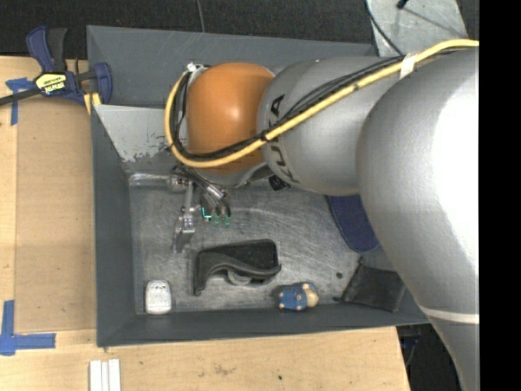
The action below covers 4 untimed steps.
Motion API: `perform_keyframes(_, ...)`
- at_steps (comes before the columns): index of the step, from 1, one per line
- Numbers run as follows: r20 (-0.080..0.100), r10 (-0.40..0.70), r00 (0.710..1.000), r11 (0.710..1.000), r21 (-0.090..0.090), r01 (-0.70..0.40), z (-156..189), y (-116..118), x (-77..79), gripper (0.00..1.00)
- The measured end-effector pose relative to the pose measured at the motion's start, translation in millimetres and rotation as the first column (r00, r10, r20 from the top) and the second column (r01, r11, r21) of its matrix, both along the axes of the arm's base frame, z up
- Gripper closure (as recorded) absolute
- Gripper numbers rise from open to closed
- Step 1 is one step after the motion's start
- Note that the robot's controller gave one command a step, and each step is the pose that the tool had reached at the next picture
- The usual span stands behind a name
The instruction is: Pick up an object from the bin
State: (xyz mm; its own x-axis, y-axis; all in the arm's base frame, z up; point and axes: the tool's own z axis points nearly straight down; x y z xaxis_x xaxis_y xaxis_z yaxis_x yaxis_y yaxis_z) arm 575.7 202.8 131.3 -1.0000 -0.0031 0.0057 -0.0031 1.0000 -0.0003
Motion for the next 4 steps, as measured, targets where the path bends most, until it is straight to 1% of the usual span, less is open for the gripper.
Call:
perform_keyframes(1,0.002,0.123,0.992,0.992,0.001,-0.123,-29,-58,-62.4,0.0)
perform_keyframes(2,0.005,0.109,0.994,0.994,-0.002,-0.109,2,-115,-88.9,0.0)
perform_keyframes(3,0.01,0.131,0.991,0.991,-0.002,-0.13,-27,-163,-63.3,0.0)
perform_keyframes(4,0.012,0.132,0.991,0.991,0.0,-0.132,-26,-160,-63.3,1.0)
